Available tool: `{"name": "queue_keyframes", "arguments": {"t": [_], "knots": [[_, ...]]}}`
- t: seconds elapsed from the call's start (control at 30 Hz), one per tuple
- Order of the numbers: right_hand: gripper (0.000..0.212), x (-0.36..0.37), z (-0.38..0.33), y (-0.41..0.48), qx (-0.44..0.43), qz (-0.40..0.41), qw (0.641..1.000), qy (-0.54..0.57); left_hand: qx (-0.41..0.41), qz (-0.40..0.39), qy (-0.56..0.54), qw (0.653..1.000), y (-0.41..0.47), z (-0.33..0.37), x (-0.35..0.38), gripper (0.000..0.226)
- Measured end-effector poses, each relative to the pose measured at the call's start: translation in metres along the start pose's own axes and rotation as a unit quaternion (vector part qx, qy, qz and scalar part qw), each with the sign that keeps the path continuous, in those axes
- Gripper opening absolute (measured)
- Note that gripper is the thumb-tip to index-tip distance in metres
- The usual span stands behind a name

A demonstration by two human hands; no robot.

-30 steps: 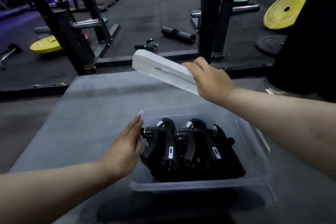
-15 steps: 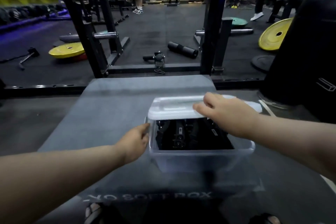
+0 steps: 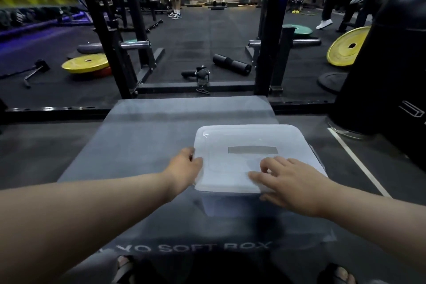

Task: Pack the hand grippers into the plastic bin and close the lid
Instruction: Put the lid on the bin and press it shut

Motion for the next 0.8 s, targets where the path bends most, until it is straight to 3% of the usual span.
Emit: {"name": "queue_keyframes", "arguments": {"t": [0.17, 0.33, 0.43, 0.6, 0.73, 0.8], "knots": [[0.047, -0.003, 0.011, 0.013, 0.076, 0.029, 0.994, 0.075, -0.034, 0.045, 0.060, 0.997, 0.012, -0.008, 0.010, 0.042], [0.062, -0.009, 0.018, 0.040, 0.080, -0.104, 0.988, 0.078, -0.057, -0.004, -0.019, 0.998, 0.014, -0.003, 0.003, 0.045], [0.057, -0.023, 0.014, 0.063, 0.061, -0.181, 0.980, 0.052, -0.071, -0.044, -0.019, 0.996, 0.014, -0.005, -0.006, 0.047], [0.059, -0.016, 0.003, 0.114, 0.082, -0.198, 0.968, 0.128, -0.095, 0.001, 0.126, 0.987, 0.017, 0.010, -0.014, 0.043], [0.064, 0.018, -0.005, 0.131, 0.120, -0.199, 0.956, 0.178, -0.185, -0.091, -0.030, 0.978, 0.022, 0.000, -0.009, 0.065], [0.070, 0.028, -0.007, 0.131, 0.129, -0.192, 0.958, 0.171, -0.201, -0.094, -0.072, 0.972, 0.026, -0.006, -0.011, 0.070]]}}
Point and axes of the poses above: each hand's wrist, its own y-axis towards the middle knuckle, its own x-axis out of the palm, z = x × y, the point moved 3 cm from there along y, towards the middle knuckle, and after that the axes turned 7 degrees about -x, right-handed, at the moved point
